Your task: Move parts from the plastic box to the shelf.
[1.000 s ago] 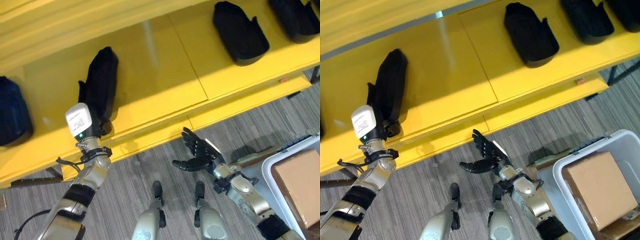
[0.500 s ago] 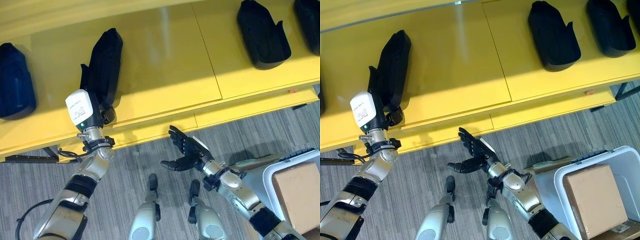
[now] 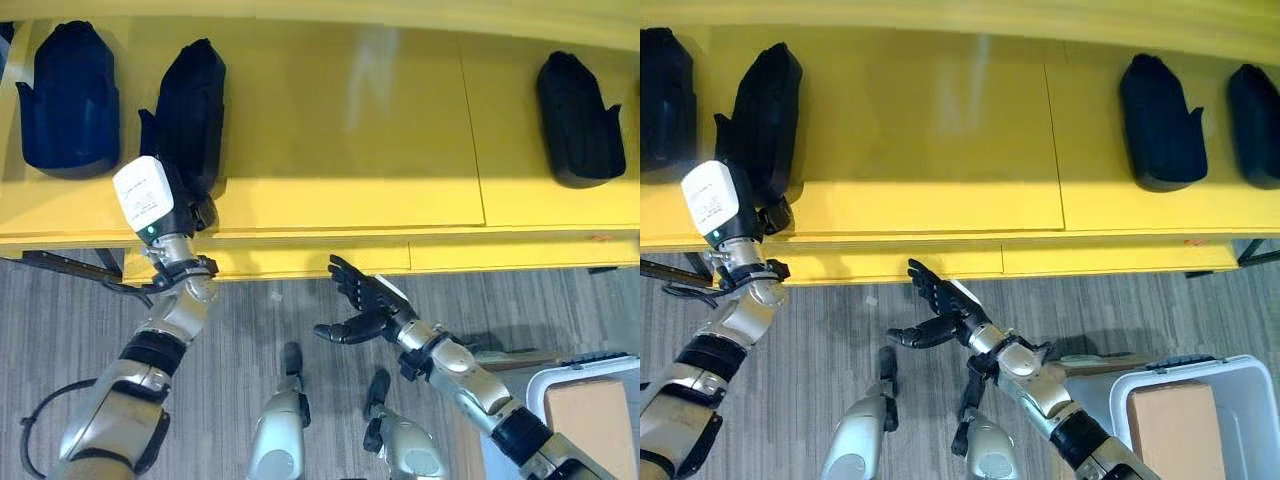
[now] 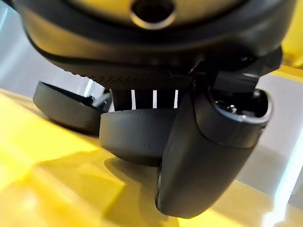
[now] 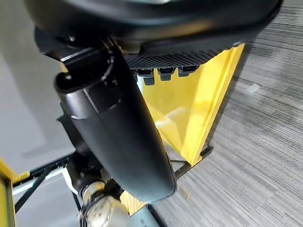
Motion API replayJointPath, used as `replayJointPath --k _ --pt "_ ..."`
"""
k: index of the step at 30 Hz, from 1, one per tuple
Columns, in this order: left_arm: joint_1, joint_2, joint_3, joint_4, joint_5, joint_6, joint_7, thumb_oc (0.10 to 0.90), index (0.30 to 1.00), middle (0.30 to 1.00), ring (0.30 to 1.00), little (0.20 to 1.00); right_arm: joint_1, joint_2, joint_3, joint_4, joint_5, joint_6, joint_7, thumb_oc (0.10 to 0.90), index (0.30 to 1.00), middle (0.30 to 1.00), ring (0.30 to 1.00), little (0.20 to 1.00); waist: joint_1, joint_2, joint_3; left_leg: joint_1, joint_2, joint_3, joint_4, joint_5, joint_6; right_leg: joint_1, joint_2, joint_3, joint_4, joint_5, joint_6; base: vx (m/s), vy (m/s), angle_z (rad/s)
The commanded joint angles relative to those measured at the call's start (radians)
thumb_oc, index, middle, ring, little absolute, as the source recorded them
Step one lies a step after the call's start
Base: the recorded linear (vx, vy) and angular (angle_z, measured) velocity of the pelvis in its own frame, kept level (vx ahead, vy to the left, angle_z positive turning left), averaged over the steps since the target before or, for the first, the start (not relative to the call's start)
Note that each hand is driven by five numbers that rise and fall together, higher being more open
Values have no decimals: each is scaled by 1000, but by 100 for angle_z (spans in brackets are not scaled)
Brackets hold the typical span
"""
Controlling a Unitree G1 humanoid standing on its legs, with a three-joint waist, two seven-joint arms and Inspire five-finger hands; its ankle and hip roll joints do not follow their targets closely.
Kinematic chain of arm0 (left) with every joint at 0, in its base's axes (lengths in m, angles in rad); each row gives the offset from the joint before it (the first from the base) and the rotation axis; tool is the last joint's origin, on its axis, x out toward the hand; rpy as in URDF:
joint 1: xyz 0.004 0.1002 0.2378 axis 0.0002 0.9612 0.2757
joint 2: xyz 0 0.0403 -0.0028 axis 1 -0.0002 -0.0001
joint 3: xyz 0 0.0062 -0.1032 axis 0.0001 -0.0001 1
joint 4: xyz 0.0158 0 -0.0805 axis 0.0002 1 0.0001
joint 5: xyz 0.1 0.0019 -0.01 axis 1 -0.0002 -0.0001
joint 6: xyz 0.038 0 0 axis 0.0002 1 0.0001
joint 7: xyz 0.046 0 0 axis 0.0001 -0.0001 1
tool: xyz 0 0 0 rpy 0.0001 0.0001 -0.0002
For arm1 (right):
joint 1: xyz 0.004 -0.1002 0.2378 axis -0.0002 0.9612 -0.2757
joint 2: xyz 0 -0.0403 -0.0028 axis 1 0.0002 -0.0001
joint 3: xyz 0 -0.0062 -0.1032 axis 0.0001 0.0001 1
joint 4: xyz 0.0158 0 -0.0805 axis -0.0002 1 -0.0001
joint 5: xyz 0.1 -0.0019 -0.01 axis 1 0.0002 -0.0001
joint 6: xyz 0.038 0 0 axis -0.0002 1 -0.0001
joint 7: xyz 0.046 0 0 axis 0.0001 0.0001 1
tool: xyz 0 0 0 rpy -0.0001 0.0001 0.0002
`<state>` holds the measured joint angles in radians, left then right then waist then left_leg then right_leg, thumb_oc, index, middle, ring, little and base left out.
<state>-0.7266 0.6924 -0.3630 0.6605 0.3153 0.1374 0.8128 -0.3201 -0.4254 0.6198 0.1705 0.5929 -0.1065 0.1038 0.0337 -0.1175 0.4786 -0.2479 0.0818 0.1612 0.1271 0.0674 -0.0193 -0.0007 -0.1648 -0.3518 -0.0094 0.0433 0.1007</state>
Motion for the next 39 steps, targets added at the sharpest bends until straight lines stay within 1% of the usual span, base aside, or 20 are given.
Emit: replayJointPath --k 1,2,3,4,5,6,7,8,9,11,12,15,22,26,29,32,33,39 --pt "-128 84 -46 22 44 -33 33 400 300 300 300 300 59 32 -9 -75 55 -108 9 900 1000 1000 1000 1000 -1 -17 -131 -61 -3 125 58 -94 23 23 -89 84 337 -49 68 135 236 30" --pt "-140 90 -61 29 55 -26 25 400 300 300 300 300 69 34 -17 -77 62 -105 21 900 1000 1000 1000 1000 -19 -14 -127 -22 -18 141 33 -112 48 -40 -71 105 419 -44 65 168 178 43" --pt "-152 79 -69 38 66 -22 30 400 300 300 300 300 71 32 -20 -73 76 -112 26 900 1000 1000 1000 1000 -48 -7 -119 9 -33 123 6 -114 51 -106 -5 160 393 -70 54 119 33 20" --pt "-181 60 -75 68 82 -28 37 400 300 300 300 300 74 25 -27 -67 78 -124 42 900 1000 1000 1000 1000 -87 10 -106 35 -38 105 -28 -87 51 -185 57 193 301 -61 30 68 -106 32" --pt "-203 55 -82 90 94 -35 41 400 300 300 300 300 72 25 -30 -64 75 -127 47 900 1000 1000 1000 1000 -105 10 -99 43 -47 99 -34 -87 49 -212 57 210 236 -26 32 75 -188 44" --pt "-226 52 -95 111 119 -40 51 400 300 300 300 300 71 27 -31 -58 76 -129 49 900 1000 1000 1000 1000 -125 5 -95 51 -59 97 -42 -87 47 -243 50 239 132 41 49 220 -271 83" --pt "-234 57 -138 119 104 -44 66 400 300 300 300 300 84 32 -24 -58 70 -124 41 900 1000 1000 1000 1000 -155 22 -84 82 -54 71 -50 -93 54 -299 59 307 50 92 65 293 -306 86" --pt "-233 58 -153 96 92 -34 52 400 300 300 300 300 98 29 -26 -54 73 -123 44 900 1000 1000 1000 1000 -165 26 -89 87 -61 51 -50 -98 61 -308 70 343 41 90 73 315 -296 85" --pt "-239 54 -171 74 83 -19 41 400 300 300 300 300 112 20 -30 -49 82 -114 44 900 1000 1000 1000 1000 -174 24 -96 87 -75 28 -36 -110 66 -298 74 365 30 93 77 195 -230 92" --pt "-273 43 -202 61 73 8 41 400 300 300 300 300 102 20 -25 -30 86 -110 57 900 1000 1000 1000 1000 -179 13 -90 72 -76 30 -7 -126 65 -314 76 350 56 111 70 81 -267 121" --pt "-292 37 -207 43 81 9 28 400 300 300 300 300 79 8 -16 -30 87 -107 39 900 1000 1000 1000 1000 -181 12 -77 68 -71 34 -12 -124 60 -299 89 345 50 90 65 17 -242 78" --pt "-311 22 -227 34 91 -2 18 400 300 300 300 300 51 -6 -22 -41 102 -111 15 900 1000 1000 1000 1000 -185 18 -65 71 -62 40 -48 -102 43 -281 95 341 23 83 53 -14 -80 15" --pt "-321 -2 -239 31 76 30 13 400 300 300 300 300 55 -36 -40 -66 107 -112 24 900 1000 1000 1000 1000 -201 27 -54 74 -55 50 -75 -86 30 -276 94 346 18 87 50 -15 -5 -4" --pt "-320 -14 -237 50 59 15 16 400 300 300 300 300 54 -34 -42 -64 97 -114 18 900 1000 1000 1000 1000 -209 37 -46 79 -58 55 -80 -85 28 -281 90 353 27 87 51 -26 32 -8" --pt "-294 -17 -234 28 59 2 4 400 300 300 300 300 60 -35 -50 -68 95 -111 15 900 1000 1000 1000 1000 -208 44 -44 81 -62 52 -83 -86 25 -282 88 356 30 85 52 -19 25 -2" --pt "-263 -28 -230 -5 65 -6 -4 400 300 300 300 300 60 -29 -54 -66 87 -115 12 900 1000 1000 1000 1000 -204 46 -38 77 -65 47 -85 -85 23 -281 88 356 29 82 50 -43 2 3" --pt "-238 -33 -228 -28 68 -22 -15 400 300 300 300 300 58 -26 -53 -61 85 -122 7 900 1000 1000 1000 1000 -197 48 -35 74 -66 42 -86 -84 22 -281 88 355 30 79 48 -59 -13 0" --pt "-120 -77 -223 -159 119 -6 -50 400 300 300 300 300 49 -9 -61 -55 75 -136 -15 900 1000 1000 1000 1000 -176 52 -25 73 -76 13 -97 -82 20 -276 92 353 22 75 42 -69 -17 -1"
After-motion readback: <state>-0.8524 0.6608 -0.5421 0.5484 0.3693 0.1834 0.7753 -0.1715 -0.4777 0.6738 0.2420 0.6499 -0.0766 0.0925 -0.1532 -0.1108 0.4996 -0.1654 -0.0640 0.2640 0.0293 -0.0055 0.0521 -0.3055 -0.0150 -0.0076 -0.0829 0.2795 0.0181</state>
